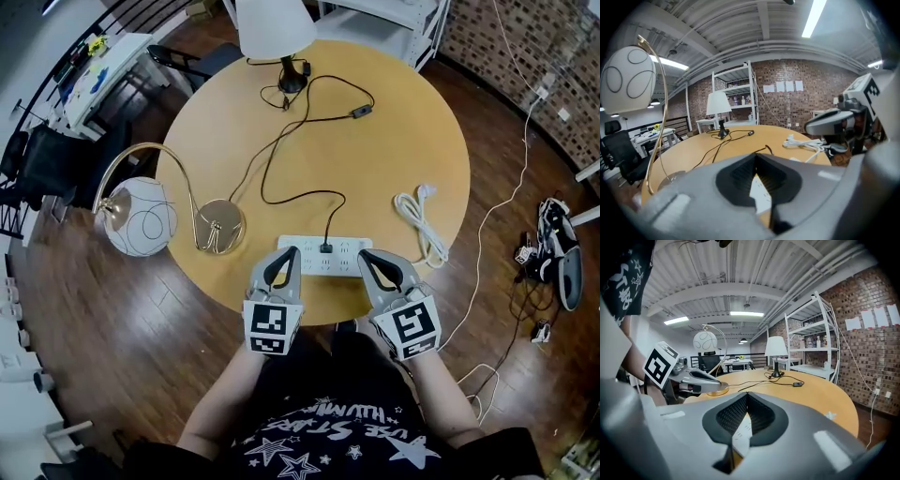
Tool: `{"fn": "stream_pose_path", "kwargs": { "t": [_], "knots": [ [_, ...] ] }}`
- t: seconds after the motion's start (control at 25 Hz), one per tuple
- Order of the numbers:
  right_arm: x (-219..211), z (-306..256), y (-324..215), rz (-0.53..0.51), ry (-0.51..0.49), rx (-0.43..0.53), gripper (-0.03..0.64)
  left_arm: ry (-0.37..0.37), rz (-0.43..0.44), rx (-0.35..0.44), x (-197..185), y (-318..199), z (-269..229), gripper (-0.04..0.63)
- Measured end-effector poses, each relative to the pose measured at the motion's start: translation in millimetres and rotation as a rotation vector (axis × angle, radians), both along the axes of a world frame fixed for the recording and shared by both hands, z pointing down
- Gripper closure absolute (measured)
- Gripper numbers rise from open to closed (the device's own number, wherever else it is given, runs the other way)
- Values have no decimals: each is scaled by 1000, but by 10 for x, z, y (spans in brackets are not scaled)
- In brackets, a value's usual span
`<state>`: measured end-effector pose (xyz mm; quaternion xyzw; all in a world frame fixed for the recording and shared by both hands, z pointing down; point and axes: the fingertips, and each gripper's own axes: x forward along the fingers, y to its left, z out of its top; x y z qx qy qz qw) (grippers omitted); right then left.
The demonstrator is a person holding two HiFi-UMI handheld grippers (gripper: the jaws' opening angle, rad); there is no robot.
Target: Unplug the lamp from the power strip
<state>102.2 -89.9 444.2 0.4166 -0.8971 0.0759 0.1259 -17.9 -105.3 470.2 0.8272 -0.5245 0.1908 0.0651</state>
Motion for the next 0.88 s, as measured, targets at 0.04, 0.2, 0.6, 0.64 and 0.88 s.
{"fn": "stream_pose_path", "kwargs": {
  "t": [0.04, 0.2, 0.6, 0.64, 0.88],
  "knots": [
    [-23, 28, -8, -8, 0, -6, 609, -15, 18, -10, 33, 7, 58, 591],
    [-139, 117, -20, -39, 7, -22, 609, -63, 63, -75, 108, -27, 291, 591],
    [-405, 349, -40, -59, 61, -104, 609, -201, 193, -248, 188, -106, 837, 592],
    [-414, 398, -48, -59, 76, -122, 609, -218, 206, -263, 193, -115, 885, 592],
    [-461, 594, -91, -56, 122, -200, 609, -263, 269, -318, 241, -117, 1014, 592]
  ]
}}
